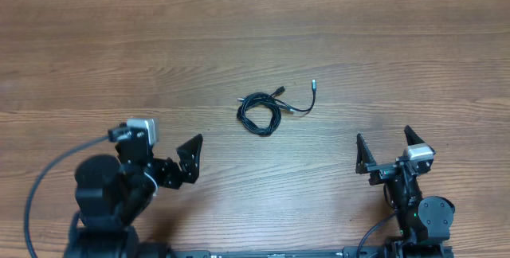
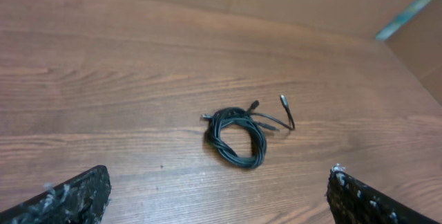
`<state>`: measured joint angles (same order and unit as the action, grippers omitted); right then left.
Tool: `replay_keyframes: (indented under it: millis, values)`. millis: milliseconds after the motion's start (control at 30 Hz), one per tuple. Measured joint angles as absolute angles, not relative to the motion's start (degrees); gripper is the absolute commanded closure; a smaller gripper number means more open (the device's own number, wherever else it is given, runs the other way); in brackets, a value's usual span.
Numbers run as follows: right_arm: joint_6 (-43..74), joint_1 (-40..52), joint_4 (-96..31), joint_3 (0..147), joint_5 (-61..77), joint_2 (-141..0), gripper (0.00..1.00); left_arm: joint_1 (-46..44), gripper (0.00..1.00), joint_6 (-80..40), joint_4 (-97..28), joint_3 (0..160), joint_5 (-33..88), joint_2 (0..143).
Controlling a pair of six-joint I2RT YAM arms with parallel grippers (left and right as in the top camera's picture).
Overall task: Untangle cables
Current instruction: 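Move the left gripper forward over the coiled black cable bundle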
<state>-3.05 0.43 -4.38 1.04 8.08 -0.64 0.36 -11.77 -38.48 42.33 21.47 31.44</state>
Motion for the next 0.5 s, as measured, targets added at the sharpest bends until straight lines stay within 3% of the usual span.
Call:
replay_keyframes:
  millis: [233,500]
  values:
    - [-3.0,0.4,-4.4,1.0,8.1,-0.6,0.00,-0.4,0.00,-10.1,-44.6,52.8,21.5,40.9]
    - [-3.0,0.4,-4.4,1.0,8.1,-0.6,0.00,-10.2,0.00,-8.8,-45.0,54.4,19.2,49.9]
